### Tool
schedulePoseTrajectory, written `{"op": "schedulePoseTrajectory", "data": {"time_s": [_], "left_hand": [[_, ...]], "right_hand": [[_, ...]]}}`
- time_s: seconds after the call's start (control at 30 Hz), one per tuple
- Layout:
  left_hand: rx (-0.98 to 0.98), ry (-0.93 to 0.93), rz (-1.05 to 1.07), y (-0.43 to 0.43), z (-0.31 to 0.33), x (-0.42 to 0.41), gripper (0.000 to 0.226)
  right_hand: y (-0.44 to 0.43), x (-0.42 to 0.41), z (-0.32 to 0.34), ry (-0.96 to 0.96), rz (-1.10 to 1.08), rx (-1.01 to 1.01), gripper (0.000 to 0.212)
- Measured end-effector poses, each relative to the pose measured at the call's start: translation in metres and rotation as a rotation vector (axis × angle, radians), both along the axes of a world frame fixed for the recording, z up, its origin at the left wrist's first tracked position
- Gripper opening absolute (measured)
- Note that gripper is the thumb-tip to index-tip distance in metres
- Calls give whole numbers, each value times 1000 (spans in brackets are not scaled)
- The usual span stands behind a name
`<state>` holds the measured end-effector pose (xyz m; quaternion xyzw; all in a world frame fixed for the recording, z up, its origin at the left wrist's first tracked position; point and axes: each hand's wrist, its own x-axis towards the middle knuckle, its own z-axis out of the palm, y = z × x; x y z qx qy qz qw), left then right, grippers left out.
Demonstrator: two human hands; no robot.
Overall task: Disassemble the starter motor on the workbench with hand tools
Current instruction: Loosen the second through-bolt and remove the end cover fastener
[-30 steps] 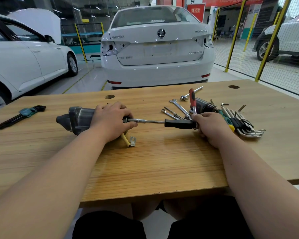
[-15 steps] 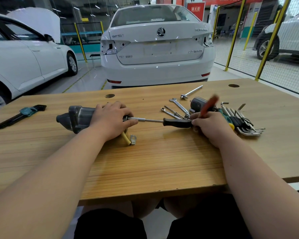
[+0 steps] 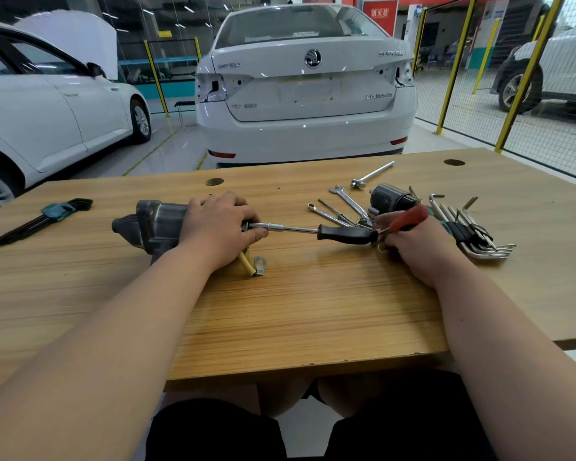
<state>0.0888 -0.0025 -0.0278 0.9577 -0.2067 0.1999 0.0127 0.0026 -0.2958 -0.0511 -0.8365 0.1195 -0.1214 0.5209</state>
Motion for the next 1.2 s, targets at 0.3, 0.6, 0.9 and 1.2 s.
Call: {"op": "schedulePoseTrajectory", "data": {"time_s": [0.3,0.6,0.9,1.2], "left_hand": [[-24,-8,-7,0,-1,0,28],[-34,-31,-18,0,-2,0,29],[-1,-4,-5,1,-2,2,35],[30,23,-2,1,-1,2,40]], "right_hand": [[4,8,5,55,25,-216,26],[-2,23,9,125,20,-253,20],[-8,3,8,-19,59,-126,7],[-1,-29,3,-96,179,-514,24]]}}
